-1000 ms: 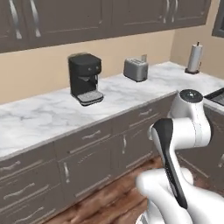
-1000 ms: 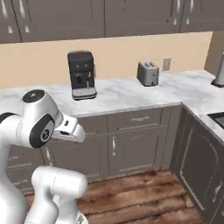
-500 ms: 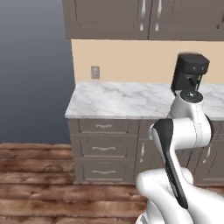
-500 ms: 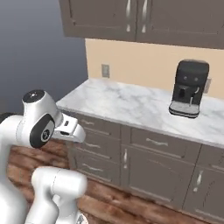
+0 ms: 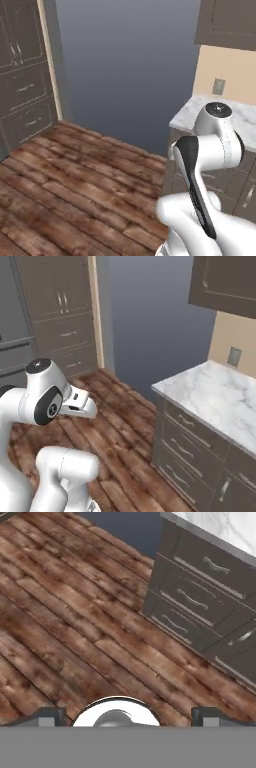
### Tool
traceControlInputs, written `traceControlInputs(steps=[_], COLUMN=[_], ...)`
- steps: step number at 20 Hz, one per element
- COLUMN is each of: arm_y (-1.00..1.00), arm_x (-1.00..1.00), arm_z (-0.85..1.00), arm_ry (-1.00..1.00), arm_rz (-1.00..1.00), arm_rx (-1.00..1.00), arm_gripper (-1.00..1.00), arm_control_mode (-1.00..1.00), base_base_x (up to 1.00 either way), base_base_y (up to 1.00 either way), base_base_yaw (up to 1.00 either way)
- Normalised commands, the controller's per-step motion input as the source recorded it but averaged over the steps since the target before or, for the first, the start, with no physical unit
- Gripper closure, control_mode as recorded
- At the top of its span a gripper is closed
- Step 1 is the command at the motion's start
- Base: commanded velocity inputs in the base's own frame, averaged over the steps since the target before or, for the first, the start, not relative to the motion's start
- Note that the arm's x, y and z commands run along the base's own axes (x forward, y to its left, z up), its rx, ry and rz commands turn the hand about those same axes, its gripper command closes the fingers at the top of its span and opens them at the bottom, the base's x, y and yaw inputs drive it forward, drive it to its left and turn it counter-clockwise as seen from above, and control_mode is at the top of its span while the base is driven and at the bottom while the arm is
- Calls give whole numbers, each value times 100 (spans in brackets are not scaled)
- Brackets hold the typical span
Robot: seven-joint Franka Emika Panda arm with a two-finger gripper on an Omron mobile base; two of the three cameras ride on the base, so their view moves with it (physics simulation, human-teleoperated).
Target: Move the cutting board and knife to the sink. Then move spray from the shelves to the counter.
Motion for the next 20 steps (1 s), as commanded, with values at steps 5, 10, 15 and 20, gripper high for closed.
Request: traceControlInputs(steps=[5, 10, 15, 20], arm_y=[0, 0, 0, 0], arm_x=[0, 0, 0, 0], arm_z=[0, 0, 0, 0], arm_ry=[0, 0, 0, 0], arm_rz=[0, 0, 0, 0], arm_rx=[0, 0, 0, 0], arm_gripper=[-100, -100, -100, -100], arm_control_mode=[100, 100, 100, 100], base_base_x=[73, 92, 100, 100], base_base_y=[21, 27, 35, 44], base_base_yaw=[78, 71, 61, 36])
